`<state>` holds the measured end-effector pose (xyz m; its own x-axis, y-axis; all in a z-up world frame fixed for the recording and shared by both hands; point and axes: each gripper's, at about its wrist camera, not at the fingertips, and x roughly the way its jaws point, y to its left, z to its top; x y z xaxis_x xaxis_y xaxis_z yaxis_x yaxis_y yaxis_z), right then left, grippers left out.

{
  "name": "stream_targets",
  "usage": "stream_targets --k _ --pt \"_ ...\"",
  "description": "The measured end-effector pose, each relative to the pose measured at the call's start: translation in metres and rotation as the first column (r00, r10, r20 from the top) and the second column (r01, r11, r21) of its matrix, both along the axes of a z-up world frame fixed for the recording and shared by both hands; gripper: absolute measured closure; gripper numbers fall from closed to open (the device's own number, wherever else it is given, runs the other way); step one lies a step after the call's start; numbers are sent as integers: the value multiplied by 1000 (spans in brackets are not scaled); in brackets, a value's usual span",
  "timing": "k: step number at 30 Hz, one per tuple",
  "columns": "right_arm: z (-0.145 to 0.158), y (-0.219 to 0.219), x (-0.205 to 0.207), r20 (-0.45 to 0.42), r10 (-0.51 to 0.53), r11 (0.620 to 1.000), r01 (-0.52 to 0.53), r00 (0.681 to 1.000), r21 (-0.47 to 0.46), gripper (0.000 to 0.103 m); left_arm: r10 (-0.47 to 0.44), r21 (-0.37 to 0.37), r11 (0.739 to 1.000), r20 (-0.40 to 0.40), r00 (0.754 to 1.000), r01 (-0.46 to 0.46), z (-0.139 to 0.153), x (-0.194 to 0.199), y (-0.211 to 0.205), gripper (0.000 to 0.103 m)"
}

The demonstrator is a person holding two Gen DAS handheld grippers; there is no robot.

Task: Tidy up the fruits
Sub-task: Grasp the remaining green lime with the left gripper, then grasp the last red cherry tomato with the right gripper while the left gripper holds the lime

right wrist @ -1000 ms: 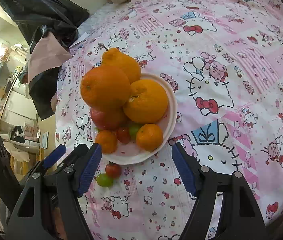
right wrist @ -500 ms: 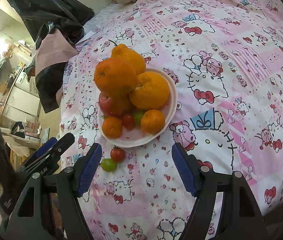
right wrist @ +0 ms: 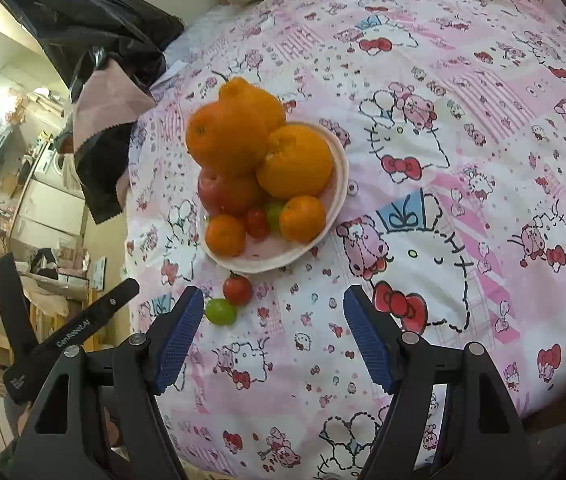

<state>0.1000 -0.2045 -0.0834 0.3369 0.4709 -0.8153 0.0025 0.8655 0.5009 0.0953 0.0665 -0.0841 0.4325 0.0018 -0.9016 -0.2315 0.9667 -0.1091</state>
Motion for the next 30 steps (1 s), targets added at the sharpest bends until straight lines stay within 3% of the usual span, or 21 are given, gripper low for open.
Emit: stream_targets --k 12,16,18,20,24,27,30 --pt "-43 -13 8 -141 -75 996 80 987 32 28 -39 -71 997 -87 995 33 -30 6 -9 30" --pt "-53 -11 12 -159 -74 996 79 985 30 28 -120 -77 991 -145 982 110 -50 11 -28 41" --pt "-58 -10 14 -168 -72 997 77 983 23 28 -163 -36 987 -161 973 159 -56 11 -42 41" --pt "-62 -11 16 -182 -73 996 80 981 34 28 -256 30 964 -186 949 266 -65 13 -65 41" --pt "-63 -9 19 -178 -62 997 69 982 33 28 -311 52 943 -217 925 329 -80 16 -84 43" --pt "-65 -10 20 -187 -59 997 66 981 30 28 -312 48 942 -240 919 333 -87 20 -86 69" --pt "-66 -10 21 -191 -55 997 63 980 36 28 -315 12 945 -227 922 326 -81 20 -84 75"
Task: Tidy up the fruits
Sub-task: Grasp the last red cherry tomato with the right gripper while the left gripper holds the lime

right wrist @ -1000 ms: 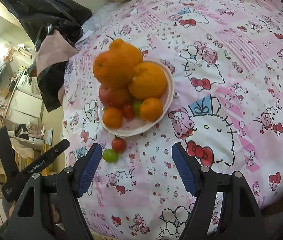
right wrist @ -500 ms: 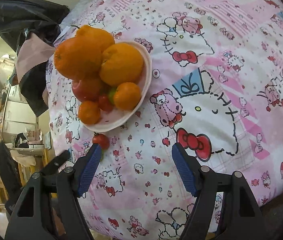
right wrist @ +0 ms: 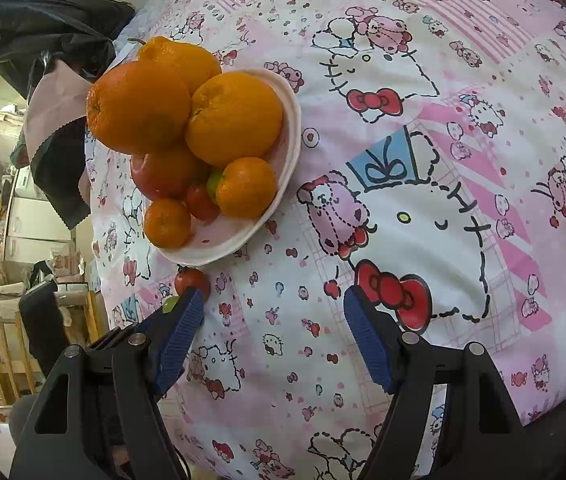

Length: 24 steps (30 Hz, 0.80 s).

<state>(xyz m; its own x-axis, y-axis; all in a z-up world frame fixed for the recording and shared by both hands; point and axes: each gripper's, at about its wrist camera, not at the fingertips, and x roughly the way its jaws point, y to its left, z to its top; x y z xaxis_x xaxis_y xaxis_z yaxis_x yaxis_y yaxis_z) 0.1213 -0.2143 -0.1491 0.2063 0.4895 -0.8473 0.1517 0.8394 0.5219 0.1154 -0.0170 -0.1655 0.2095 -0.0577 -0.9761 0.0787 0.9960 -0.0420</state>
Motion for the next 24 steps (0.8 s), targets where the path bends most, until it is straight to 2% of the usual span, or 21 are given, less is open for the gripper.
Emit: stream_targets --k 4,9,11,13,15,20,24 --pt "-4 4 4 -18 3 1000 -3 1000 18 27 33 -32 999 40 999 -31 31 -12 11 75" --pt "-5 30 5 -38 48 995 -44 998 85 28 140 -37 990 36 990 -138 43 -15 42 75" --pt "-4 46 8 -28 59 995 -56 998 86 33 182 -41 983 35 983 -181 42 -16 57 75" --pt "-6 57 14 -27 78 994 -76 997 76 48 209 -46 977 27 977 -208 42 -15 63 75" --pt "-15 70 20 -65 110 989 -103 992 103 59 227 -49 973 25 973 -226 43 -14 68 75" --pt "-20 107 27 -57 185 983 -184 981 27 63 227 -53 973 33 973 -225 43 -16 72 75" --pt "-25 129 28 -46 249 963 -252 967 -92 66 231 -58 972 27 972 -230 43 -17 74 74"
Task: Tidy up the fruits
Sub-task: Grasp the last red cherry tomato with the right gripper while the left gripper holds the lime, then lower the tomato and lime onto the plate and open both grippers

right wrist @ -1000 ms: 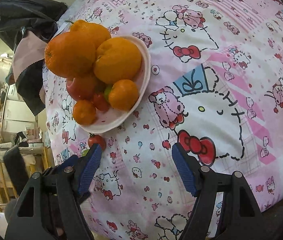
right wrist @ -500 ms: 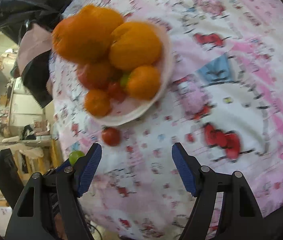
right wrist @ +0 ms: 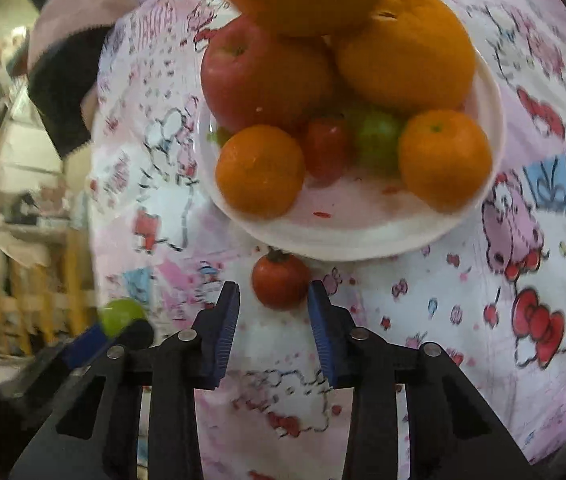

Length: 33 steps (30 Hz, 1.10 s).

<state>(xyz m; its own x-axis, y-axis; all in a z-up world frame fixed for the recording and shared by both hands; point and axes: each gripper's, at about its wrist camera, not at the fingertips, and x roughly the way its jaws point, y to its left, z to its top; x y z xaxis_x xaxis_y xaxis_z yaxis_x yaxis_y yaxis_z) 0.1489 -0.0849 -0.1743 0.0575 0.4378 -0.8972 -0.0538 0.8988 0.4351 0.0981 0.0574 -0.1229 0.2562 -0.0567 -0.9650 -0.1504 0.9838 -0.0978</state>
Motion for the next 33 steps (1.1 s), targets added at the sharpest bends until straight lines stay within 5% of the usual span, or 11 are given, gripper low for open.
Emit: stream_targets --k 8,20,33 --pt "5 -8 -6 5 5 998 -5 1000 58 73 3 -2 1000 14 1000 -3 4 2 1 74" --pt "40 -82 -11 88 -160 976 144 983 162 73 -18 -13 1000 56 998 19 15 7 -21 75" --pt "19 -61 18 74 -161 979 150 984 136 72 -56 -14 998 83 995 58 19 12 -28 74"
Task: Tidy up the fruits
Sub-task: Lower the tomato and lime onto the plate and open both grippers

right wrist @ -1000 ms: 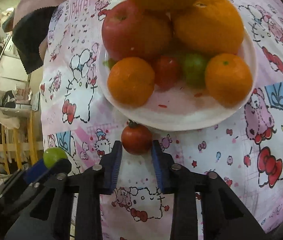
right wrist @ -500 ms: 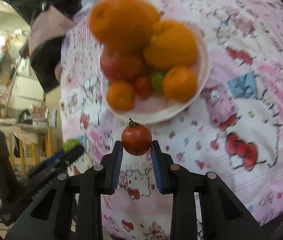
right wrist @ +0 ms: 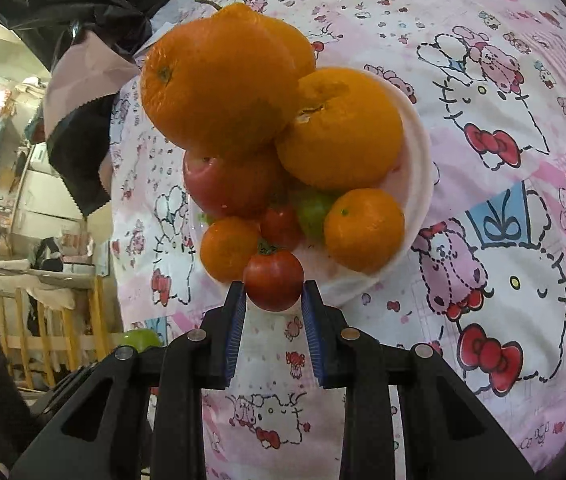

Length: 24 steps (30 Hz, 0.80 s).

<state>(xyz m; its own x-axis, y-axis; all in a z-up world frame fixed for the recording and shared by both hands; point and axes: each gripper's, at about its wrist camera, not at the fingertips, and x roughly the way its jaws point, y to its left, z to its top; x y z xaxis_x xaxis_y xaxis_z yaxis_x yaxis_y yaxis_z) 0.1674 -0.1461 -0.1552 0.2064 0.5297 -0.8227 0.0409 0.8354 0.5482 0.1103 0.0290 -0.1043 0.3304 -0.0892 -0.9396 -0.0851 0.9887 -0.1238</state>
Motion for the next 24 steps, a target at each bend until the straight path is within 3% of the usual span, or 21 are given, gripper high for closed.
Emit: stream_targets --k 6,9,10,15,19,24 --pt "3 -1 -4 -2 -9 1000 9 1000 -7 69 -3 -5 1000 -2 1000 3 -2 5 -5 74" --pt "4 -7 -7 -12 -19 999 20 1000 30 47 -14 -5 1000 15 1000 15 2 5 -11 74" --pt "7 -11 -10 -11 -29 998 30 1000 54 45 -18 -11 1000 21 1000 19 3 5 -12 74" --pt "22 -36 -23 3 -75 996 75 997 45 44 -26 -28 999 56 998 28 7 4 -16 74" --pt "34 -86 -45 23 -244 967 245 970 -65 39 -46 -23 999 88 995 48 9 4 -22 74" --pt "35 -122 -54 8 -341 940 341 940 -22 35 -41 -29 999 105 994 44 10 13 -29 74"
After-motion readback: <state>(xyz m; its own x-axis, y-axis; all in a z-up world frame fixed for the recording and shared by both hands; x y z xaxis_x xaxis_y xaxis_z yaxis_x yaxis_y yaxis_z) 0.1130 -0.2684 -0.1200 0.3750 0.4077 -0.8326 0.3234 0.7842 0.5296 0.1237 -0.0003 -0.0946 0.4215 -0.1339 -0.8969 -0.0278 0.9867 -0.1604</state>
